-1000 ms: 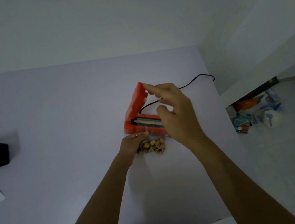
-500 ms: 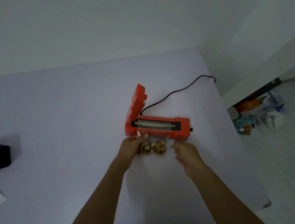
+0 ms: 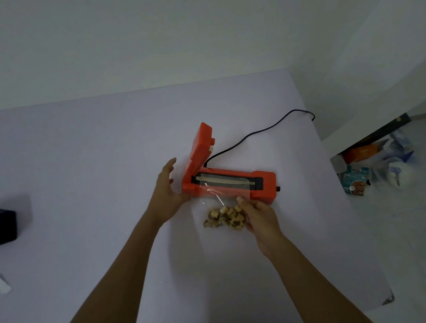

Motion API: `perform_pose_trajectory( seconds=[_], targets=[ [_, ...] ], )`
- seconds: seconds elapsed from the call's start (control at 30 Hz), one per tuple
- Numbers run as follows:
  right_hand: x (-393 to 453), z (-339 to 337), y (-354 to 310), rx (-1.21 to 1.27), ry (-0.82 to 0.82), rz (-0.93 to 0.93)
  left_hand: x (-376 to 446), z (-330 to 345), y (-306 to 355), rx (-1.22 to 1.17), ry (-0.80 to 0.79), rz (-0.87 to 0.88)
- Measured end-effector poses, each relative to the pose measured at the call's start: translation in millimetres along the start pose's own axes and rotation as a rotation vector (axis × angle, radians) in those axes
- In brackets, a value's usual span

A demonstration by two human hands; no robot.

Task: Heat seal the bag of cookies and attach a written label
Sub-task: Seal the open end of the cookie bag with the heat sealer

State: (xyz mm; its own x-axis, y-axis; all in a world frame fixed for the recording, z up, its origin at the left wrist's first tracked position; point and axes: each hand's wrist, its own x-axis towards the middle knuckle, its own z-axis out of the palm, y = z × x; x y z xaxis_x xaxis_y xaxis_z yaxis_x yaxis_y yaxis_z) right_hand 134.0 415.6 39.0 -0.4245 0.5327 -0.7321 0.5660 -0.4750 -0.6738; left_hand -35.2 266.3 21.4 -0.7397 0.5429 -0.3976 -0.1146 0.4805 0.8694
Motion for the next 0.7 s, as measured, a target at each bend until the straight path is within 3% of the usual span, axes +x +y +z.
perform_pose_trajectory(
  seconds=[0.13,0.37,0.7],
  targets=[
    [-7,2,-4,0.012,0.007,-0.035,10,-2,10,0.124,-0.149,0.105],
    [-10,4,-17,0.049,0.045,-0.029,19,-5,13,0.226,-0.157,0.169],
    [-13,9,-37,0.096,0.079,-0.030,25,-12,15,0.249,-0.217,0.099]
  ],
)
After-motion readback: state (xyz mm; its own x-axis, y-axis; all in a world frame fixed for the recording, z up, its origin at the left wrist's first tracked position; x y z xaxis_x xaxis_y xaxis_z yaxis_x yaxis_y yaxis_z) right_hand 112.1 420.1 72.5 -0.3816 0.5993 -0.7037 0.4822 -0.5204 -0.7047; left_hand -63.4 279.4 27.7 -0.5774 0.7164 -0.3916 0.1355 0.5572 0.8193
